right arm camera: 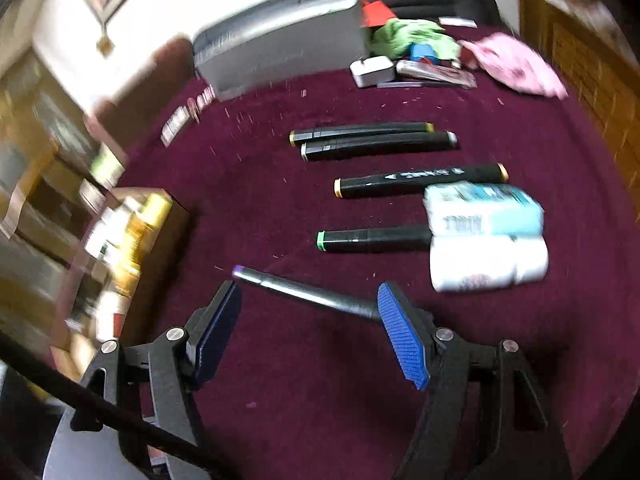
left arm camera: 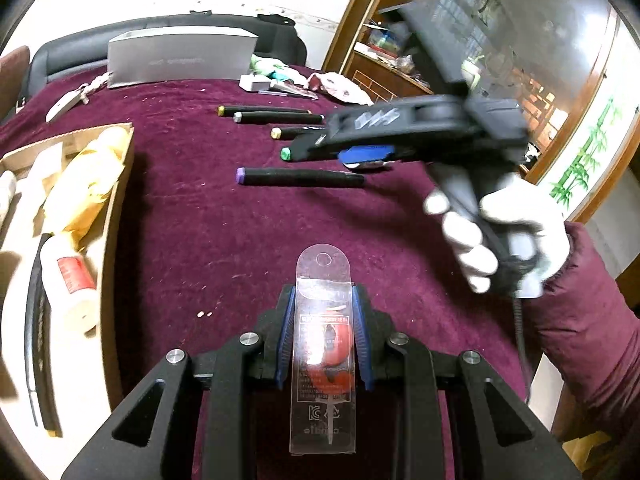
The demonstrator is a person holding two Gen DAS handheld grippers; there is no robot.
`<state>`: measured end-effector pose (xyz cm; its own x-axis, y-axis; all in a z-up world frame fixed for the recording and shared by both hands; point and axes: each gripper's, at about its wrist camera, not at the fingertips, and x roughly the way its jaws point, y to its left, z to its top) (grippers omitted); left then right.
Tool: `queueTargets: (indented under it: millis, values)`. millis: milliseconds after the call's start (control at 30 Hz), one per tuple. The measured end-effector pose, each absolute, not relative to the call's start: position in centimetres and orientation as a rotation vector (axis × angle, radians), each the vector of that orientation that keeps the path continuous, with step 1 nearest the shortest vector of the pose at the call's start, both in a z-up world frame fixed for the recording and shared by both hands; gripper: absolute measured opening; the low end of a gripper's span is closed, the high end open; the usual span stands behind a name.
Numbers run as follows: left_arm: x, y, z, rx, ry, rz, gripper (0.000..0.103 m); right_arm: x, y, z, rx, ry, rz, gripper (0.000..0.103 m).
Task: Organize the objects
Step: 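Grasp the clear package with the red item with the left gripper, then grasp the black purple-capped marker with the right gripper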
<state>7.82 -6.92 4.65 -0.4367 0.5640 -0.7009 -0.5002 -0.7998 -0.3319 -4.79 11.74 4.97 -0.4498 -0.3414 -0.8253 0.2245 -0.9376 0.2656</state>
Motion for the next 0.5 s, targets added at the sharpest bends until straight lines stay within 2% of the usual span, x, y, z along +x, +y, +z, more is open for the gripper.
queueTargets:
  millis: [133, 200, 367, 500]
  values:
    - [7.9, -8.3, 4.6, -1.136, -0.143, 2.238, 0.023, -5.5, 9.7, 3.2, 1.492, -0.034, -2.405, 0.070]
    - [7.8, -8.6, 4.6, -1.134, -0.154, 2.242, 0.023, -5.3, 9.5, 2.5, 1.535, -0.065, -2.359, 0.067]
    - [7.6, -8.8, 4.3, -1.130, -0.186, 2.240, 0.023, -3.3, 8.6, 2.7, 1.553, -0.087, -2.262, 0.066]
    - [7.9, -8.9, 4.3, -1.130, -0.196, 2.234, 0.023, -2.9, 8.1, 2.8, 1.529, 0.041, -2.409, 0.065]
